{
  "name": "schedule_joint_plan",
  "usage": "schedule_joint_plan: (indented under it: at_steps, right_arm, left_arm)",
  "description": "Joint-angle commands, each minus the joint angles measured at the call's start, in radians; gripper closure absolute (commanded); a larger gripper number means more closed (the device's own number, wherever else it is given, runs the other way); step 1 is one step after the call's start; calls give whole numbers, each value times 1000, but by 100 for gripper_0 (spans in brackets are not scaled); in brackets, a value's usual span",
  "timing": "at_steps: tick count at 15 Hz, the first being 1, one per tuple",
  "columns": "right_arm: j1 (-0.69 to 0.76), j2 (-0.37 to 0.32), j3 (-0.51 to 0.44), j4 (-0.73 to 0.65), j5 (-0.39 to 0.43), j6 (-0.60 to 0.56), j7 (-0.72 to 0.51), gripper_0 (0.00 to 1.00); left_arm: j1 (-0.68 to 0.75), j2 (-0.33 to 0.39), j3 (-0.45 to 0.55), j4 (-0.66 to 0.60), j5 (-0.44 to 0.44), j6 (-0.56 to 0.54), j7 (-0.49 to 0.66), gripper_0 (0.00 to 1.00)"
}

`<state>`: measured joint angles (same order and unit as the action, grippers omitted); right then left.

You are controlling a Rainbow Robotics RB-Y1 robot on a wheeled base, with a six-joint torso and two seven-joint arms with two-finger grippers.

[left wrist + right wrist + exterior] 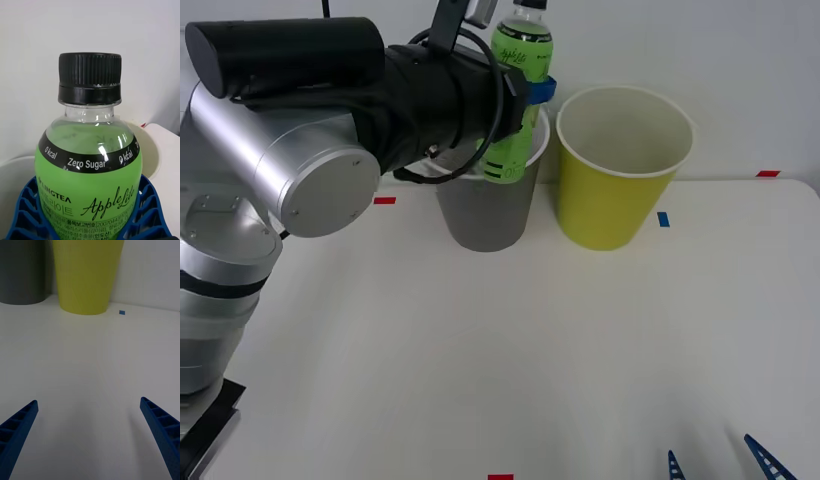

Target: Put cans in the gray bin and PET bottles in the light green bin.

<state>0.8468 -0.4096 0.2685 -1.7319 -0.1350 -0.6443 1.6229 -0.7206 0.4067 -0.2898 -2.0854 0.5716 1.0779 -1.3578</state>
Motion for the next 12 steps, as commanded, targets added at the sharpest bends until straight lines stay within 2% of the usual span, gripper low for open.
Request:
schedule_joint_plan:
  at_steps: [1,7,9,12]
  right_arm:
    - [0,0,0,0,0,0,0,5]
    - [0,0,0,0,0,0,0,5]
    - [0,0,0,0,0,0,0,5]
    - [0,0,0,0,0,0,0,5]
  left_arm:
    - [-92,-49,-2,108,-1,4,0,100]
    - [-277,-201,-2,377,-25,-56,-12,100]
    - [-287,-218,-14,401,-50,-72,-21,100]
    - [-304,-226,-54,481,-87,-170,-21,100]
